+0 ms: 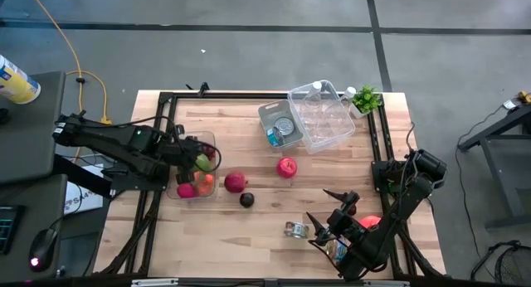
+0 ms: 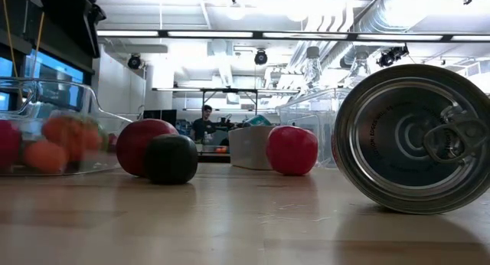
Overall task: Pick & Place Food Item
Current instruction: Put the red apple into the left transparent bin
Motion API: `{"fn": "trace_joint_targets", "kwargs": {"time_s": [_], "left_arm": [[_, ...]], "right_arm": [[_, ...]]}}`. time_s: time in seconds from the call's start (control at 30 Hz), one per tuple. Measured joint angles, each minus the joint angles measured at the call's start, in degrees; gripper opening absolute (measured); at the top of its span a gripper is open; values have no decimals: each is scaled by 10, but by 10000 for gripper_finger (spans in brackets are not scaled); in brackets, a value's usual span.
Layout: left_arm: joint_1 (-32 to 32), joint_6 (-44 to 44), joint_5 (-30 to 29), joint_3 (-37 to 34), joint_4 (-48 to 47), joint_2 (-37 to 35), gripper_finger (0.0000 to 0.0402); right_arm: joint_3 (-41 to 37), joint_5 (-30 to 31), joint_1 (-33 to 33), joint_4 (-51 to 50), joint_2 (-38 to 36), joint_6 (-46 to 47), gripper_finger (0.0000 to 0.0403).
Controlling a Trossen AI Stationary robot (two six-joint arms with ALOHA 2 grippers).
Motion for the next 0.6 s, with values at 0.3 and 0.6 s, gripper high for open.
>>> {"fn": "trace_joint_targets", "kwargs": {"time_s": [0.3, 0.6], "left_arm": [[0, 27, -69, 0, 60, -21, 118], [0, 77, -28, 0, 197, -66, 118]], "right_arm": [[0, -33, 0, 2, 0, -2, 397], [0, -88, -4, 41, 0, -63, 397]]}}
